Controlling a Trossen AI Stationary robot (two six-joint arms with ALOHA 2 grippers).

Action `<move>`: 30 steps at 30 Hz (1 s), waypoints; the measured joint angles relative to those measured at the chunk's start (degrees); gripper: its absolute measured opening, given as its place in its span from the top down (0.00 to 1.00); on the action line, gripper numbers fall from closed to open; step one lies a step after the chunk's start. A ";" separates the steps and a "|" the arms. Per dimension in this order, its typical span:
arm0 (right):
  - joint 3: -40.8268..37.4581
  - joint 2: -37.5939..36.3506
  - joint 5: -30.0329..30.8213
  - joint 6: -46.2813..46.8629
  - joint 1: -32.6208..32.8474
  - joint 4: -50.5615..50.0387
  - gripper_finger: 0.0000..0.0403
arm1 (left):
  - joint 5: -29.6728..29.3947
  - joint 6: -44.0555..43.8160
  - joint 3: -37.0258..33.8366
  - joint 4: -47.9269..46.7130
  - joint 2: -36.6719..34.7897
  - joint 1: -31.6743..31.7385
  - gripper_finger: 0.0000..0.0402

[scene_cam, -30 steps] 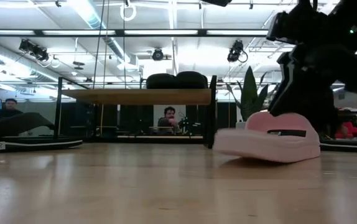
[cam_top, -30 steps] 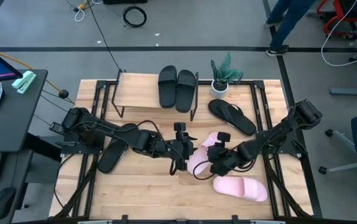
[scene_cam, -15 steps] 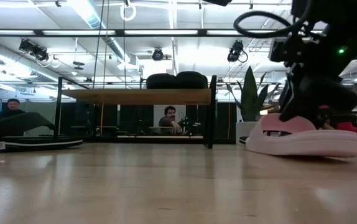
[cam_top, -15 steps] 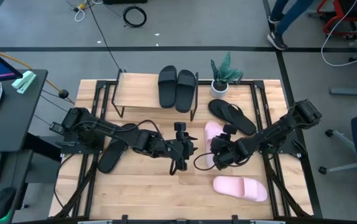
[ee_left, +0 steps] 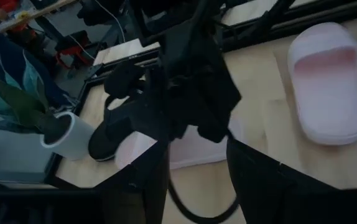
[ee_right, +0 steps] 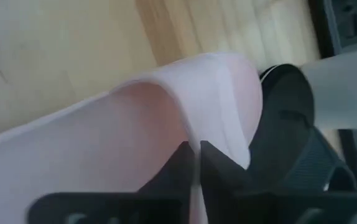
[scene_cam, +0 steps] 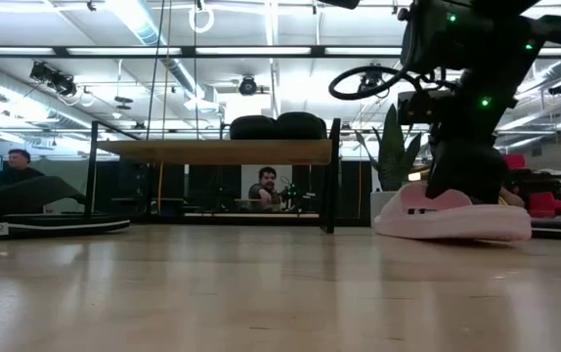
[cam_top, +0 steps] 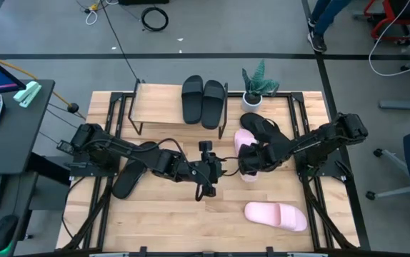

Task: Pick and place slides into the shelf
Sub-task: Put the top pink slide on the shelf

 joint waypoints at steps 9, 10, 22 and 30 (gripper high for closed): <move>2.46 -4.42 -2.63 9.59 10.43 -0.92 0.98 | 0.08 -5.74 0.00 -4.02 -0.04 -5.81 0.68; 3.82 -5.74 -2.53 10.70 12.55 -0.46 0.97 | 0.08 -5.79 0.00 -5.18 -0.04 -6.63 0.69; 21.69 -10.69 10.72 -12.74 17.82 11.94 0.98 | -25.47 -5.26 5.55 -18.50 -0.23 -16.54 0.81; 27.66 -2.88 0.31 -28.31 1.61 27.07 0.99 | -36.29 -24.46 23.88 -51.01 -0.20 -21.12 0.89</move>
